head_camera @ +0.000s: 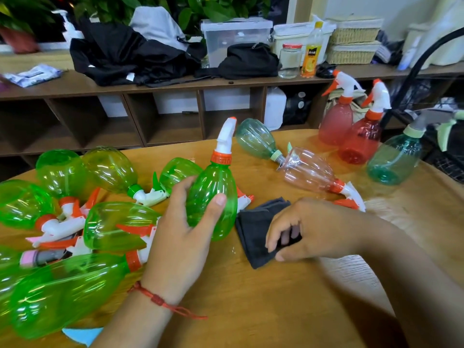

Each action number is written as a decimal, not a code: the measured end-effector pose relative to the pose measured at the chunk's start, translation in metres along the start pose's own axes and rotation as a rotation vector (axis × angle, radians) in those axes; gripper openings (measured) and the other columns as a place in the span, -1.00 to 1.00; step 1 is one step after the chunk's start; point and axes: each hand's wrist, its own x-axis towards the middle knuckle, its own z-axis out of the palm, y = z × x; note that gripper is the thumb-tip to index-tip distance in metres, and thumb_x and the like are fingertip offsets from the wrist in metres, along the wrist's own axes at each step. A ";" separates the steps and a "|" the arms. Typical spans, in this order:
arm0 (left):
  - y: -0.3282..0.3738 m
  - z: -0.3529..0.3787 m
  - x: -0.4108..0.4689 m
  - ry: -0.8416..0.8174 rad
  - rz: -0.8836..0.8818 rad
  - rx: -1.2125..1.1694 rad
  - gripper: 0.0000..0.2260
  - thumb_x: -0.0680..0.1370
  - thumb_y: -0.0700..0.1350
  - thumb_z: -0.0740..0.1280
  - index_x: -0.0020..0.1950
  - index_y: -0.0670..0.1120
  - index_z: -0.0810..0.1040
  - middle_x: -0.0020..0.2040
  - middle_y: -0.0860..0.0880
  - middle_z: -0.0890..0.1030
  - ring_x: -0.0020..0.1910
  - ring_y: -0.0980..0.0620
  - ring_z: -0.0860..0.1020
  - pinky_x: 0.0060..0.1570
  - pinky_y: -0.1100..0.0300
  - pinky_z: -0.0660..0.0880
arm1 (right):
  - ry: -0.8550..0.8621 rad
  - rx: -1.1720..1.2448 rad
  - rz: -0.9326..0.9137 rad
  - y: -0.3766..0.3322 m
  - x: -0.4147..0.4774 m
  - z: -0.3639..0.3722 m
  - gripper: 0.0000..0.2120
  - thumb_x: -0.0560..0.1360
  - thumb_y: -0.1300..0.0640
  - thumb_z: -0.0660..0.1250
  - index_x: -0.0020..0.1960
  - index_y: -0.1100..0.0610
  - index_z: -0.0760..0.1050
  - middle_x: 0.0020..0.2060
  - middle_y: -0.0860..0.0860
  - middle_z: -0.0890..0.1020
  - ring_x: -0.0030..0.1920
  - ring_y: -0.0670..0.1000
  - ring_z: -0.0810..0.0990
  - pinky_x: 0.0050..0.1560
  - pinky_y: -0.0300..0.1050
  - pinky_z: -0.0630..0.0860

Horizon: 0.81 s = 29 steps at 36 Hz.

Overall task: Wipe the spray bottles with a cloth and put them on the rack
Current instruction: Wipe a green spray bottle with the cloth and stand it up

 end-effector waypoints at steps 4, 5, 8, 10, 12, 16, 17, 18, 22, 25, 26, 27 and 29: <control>0.002 0.001 -0.001 0.001 -0.004 0.003 -0.49 0.54 0.31 0.33 0.46 0.30 0.33 0.21 0.46 0.52 0.16 0.64 0.42 0.02 0.69 0.29 | -0.005 0.028 0.001 -0.001 -0.001 -0.002 -0.87 0.53 -0.08 0.54 0.07 -0.24 0.71 -0.04 -0.23 0.72 0.01 -0.17 0.68 0.12 -0.01 0.63; 0.002 0.001 -0.001 0.001 -0.005 0.003 -0.51 0.54 0.30 0.33 0.45 0.30 0.33 0.18 0.47 0.51 0.15 0.66 0.41 0.01 0.70 0.29 | 0.009 0.046 -0.008 -0.001 -0.001 -0.003 -0.88 0.55 -0.03 0.53 0.07 -0.20 0.72 -0.06 -0.24 0.72 0.00 -0.19 0.68 0.09 -0.10 0.63; 0.002 0.001 -0.001 -0.004 -0.010 0.005 -0.53 0.55 0.30 0.33 0.42 0.32 0.31 0.12 0.55 0.52 0.14 0.68 0.40 0.00 0.70 0.28 | 0.064 0.102 -0.027 -0.002 -0.001 -0.003 -0.86 0.61 0.07 0.48 0.10 -0.15 0.70 -0.07 -0.26 0.71 -0.03 -0.21 0.68 0.00 -0.32 0.56; 0.001 0.001 -0.001 -0.010 -0.014 0.003 -0.53 0.55 0.31 0.33 0.42 0.32 0.31 0.09 0.65 0.50 0.15 0.66 0.42 0.00 0.69 0.30 | 0.140 0.081 -0.028 0.000 0.002 -0.002 -0.85 0.65 0.07 0.42 0.13 -0.16 0.67 -0.05 -0.29 0.70 0.00 -0.22 0.67 0.00 -0.37 0.50; 0.001 0.001 0.000 -0.010 -0.013 0.004 -0.52 0.55 0.31 0.33 0.43 0.32 0.31 0.09 0.66 0.49 0.14 0.67 0.41 -0.01 0.69 0.30 | 0.249 0.007 -0.019 0.002 0.008 0.002 -0.83 0.68 0.04 0.36 0.19 -0.20 0.64 -0.01 -0.33 0.68 0.06 -0.23 0.65 0.03 -0.36 0.48; 0.003 0.001 -0.002 -0.014 -0.015 0.002 -0.50 0.55 0.31 0.32 0.46 0.31 0.30 0.17 0.49 0.50 0.12 0.70 0.39 -0.02 0.70 0.30 | 0.464 -0.318 -0.027 0.007 0.028 0.014 -0.69 0.70 -0.10 0.20 0.40 -0.23 0.54 0.25 -0.31 0.59 0.27 -0.18 0.52 0.31 0.02 0.50; 0.003 0.002 -0.002 -0.018 -0.015 0.002 -0.49 0.54 0.31 0.32 0.46 0.31 0.30 0.18 0.47 0.50 0.12 0.69 0.40 -0.02 0.69 0.31 | 0.501 -0.361 -0.006 0.008 0.031 0.016 -0.66 0.70 -0.13 0.18 0.44 -0.23 0.51 0.29 -0.30 0.56 0.31 -0.15 0.49 0.35 0.07 0.47; 0.003 0.002 -0.003 -0.023 -0.019 0.001 -0.51 0.54 0.31 0.32 0.45 0.31 0.31 0.17 0.47 0.50 0.12 0.69 0.40 -0.02 0.69 0.31 | 0.539 -0.374 0.000 0.008 0.032 0.015 -0.65 0.69 -0.13 0.18 0.44 -0.22 0.51 0.30 -0.28 0.55 0.32 -0.15 0.47 0.36 0.06 0.46; 0.003 0.001 -0.003 -0.029 -0.024 0.005 -0.50 0.54 0.34 0.32 0.45 0.34 0.30 0.18 0.45 0.54 0.14 0.63 0.44 -0.02 0.67 0.34 | 0.571 -0.220 -0.122 0.010 0.021 0.008 -0.84 0.60 0.06 0.43 0.16 -0.13 0.66 0.01 -0.33 0.55 0.08 -0.18 0.56 0.09 -0.24 0.51; 0.002 -0.001 -0.002 -0.014 -0.024 -0.002 -0.51 0.55 0.34 0.32 0.45 0.35 0.31 0.16 0.50 0.55 0.17 0.60 0.45 0.01 0.66 0.34 | 0.359 -0.166 -0.171 0.011 0.016 0.010 -0.80 0.53 0.10 0.53 0.11 -0.13 0.67 -0.02 -0.28 0.57 0.03 -0.13 0.60 0.03 -0.25 0.51; 0.001 -0.002 -0.001 -0.010 -0.025 -0.004 -0.51 0.55 0.34 0.33 0.45 0.35 0.31 0.14 0.53 0.54 0.17 0.60 0.46 0.01 0.66 0.34 | 0.301 -0.188 -0.152 0.012 0.018 0.012 -0.76 0.53 0.06 0.52 0.16 -0.15 0.66 0.03 -0.26 0.56 0.07 -0.14 0.58 0.08 -0.23 0.51; 0.001 -0.002 -0.001 -0.008 -0.030 -0.005 -0.51 0.55 0.33 0.33 0.44 0.35 0.32 0.13 0.55 0.54 0.16 0.61 0.46 0.01 0.66 0.34 | 0.268 -0.221 -0.129 0.012 0.020 0.015 -0.72 0.53 0.02 0.52 0.22 -0.17 0.64 0.08 -0.27 0.55 0.11 -0.16 0.55 0.13 -0.22 0.49; 0.002 -0.001 -0.001 -0.017 -0.038 -0.007 -0.50 0.54 0.34 0.32 0.45 0.34 0.31 0.14 0.53 0.55 0.17 0.60 0.46 0.00 0.66 0.35 | 0.252 -0.268 -0.094 0.013 0.025 0.017 -0.67 0.55 -0.05 0.49 0.30 -0.19 0.61 0.13 -0.27 0.53 0.14 -0.21 0.49 0.20 -0.22 0.46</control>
